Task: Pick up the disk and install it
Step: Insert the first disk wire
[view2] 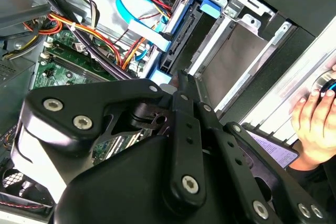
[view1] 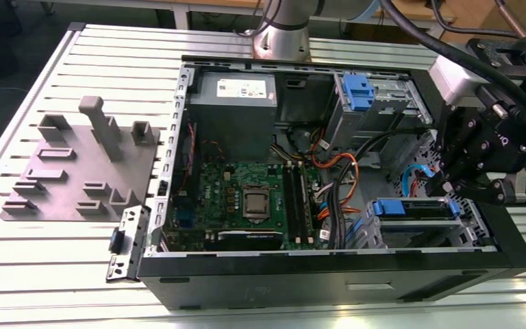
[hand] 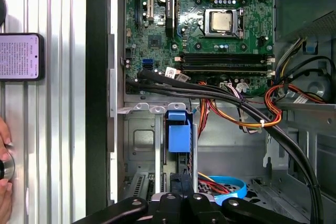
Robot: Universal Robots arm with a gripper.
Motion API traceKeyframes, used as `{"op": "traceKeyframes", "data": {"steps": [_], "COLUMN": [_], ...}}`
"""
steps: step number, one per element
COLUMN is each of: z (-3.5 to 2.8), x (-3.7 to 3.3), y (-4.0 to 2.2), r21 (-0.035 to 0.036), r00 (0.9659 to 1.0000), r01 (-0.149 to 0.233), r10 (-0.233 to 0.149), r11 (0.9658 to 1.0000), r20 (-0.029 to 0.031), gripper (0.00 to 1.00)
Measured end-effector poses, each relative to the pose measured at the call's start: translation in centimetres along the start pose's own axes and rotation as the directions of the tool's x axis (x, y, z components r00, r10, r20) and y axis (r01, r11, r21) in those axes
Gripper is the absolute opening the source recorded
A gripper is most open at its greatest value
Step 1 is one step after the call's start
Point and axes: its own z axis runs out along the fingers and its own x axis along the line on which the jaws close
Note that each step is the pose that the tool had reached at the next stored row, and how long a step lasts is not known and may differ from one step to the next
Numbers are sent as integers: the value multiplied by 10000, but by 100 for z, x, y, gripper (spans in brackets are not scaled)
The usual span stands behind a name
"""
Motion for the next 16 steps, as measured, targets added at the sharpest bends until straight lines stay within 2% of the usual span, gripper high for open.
{"op": "traceKeyframes", "data": {"steps": [12,16], "z": [-1,0], "x": [-5,-26], "y": [-52,-75], "r21": [0,0], "r00": [10000,10000], "r01": [0,0], "r10": [0,0], "r11": [10000,10000], "r20": [-1,-1], "gripper": [11,11]}}
